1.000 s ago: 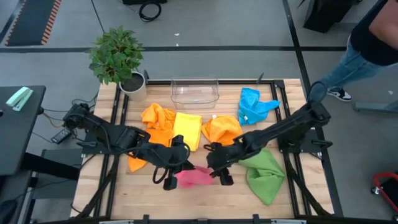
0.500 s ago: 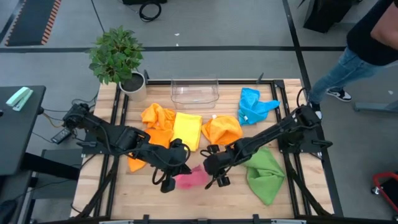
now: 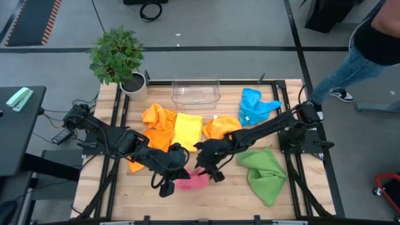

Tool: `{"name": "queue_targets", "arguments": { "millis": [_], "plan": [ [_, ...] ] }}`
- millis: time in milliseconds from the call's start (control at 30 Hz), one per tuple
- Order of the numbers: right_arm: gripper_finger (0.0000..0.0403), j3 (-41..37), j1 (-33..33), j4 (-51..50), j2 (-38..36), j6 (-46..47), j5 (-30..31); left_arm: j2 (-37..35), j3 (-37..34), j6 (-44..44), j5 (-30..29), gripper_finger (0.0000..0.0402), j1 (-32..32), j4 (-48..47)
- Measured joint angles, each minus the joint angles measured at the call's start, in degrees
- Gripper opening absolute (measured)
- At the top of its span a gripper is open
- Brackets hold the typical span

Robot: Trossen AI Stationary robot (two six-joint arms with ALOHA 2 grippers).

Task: Fold microfiber towels
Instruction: Fold the pink microfiber cloth

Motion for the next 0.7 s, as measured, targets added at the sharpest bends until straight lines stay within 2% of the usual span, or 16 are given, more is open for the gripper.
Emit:
{"name": "queue_targets", "arguments": {
  "millis": [100,200,267,367,533,700],
  "plan": [
    [0.0132,0.0,0.2,0.4,1.5,-0.5,1.3,0.0,0.0,-0.8,-0.1,0.0014,0.0,0.0],
    [0.0047,0.0,0.2,0.3,2.0,-0.1,-1.2,0.0,0.0,-0.8,-0.2,0.0010,0.0,0.0],
    [0.0014,0.0,0.0,-0.8,1.6,0.7,-3.1,0.0,0.0,-0.9,-0.2,0.0006,0.0,-0.4],
    [0.0007,0.0,0.2,-6.1,-1.2,2.1,-0.6,0.0,0.0,-0.8,-0.1,0.0009,0.0,-1.1],
    [0.0003,0.0,1.2,-15.5,-10.2,2.2,10.1,0.0,0.0,-0.1,-0.2,0.0010,-0.6,-2.2],
    [0.0002,0.0,4.5,-17.8,-20.5,4.4,19.1,0.0,0.0,0.7,-0.7,0.0009,-0.6,-2.6]
  ]
}}
